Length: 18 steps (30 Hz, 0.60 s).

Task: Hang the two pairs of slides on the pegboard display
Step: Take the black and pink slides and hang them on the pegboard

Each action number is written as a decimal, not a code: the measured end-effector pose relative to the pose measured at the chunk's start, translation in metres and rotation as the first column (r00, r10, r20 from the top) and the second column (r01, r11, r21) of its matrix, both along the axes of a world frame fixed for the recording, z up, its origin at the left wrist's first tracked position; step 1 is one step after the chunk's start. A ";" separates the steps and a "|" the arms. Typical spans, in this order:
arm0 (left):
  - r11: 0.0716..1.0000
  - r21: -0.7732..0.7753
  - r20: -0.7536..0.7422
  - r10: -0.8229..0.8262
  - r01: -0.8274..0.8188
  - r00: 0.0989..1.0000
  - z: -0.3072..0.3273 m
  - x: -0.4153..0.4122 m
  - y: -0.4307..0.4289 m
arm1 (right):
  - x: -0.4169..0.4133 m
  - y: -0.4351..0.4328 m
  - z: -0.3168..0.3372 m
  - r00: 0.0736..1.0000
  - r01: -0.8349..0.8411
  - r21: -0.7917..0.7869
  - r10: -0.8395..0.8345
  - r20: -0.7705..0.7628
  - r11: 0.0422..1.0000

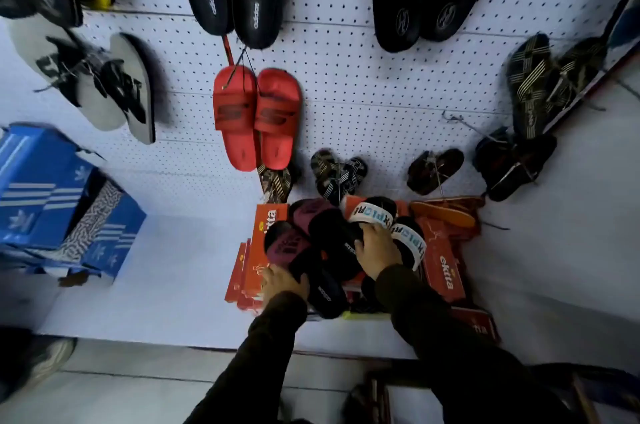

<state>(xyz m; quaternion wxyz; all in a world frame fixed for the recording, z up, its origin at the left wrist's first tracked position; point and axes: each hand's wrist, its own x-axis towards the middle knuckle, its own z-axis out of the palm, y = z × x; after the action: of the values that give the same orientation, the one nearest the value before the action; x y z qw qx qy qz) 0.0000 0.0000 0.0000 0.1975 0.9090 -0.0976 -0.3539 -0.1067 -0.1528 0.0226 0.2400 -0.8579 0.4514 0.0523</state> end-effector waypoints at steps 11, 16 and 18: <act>0.813 -0.101 -0.703 0.350 -0.574 0.619 -0.058 -0.019 -0.001 | 0.007 -0.020 -0.029 0.953 0.276 0.462 -0.301 -0.020 0.843; 0.800 -0.127 -0.705 0.344 -0.587 0.621 -0.047 -0.009 0.014 | 0.002 -0.015 -0.025 0.857 0.390 0.729 -0.512 -0.063 0.562; 0.790 -0.154 -0.697 0.339 -0.593 0.632 -0.042 -0.003 0.022 | -0.003 -0.004 -0.021 0.833 0.370 0.768 -0.552 -0.026 0.522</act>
<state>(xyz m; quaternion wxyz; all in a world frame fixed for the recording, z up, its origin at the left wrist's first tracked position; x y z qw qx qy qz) -0.0035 0.0221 -0.0422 0.4720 0.6720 0.1536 -0.5496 -0.1095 -0.1569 0.0019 0.6233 -0.5294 0.5711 0.0711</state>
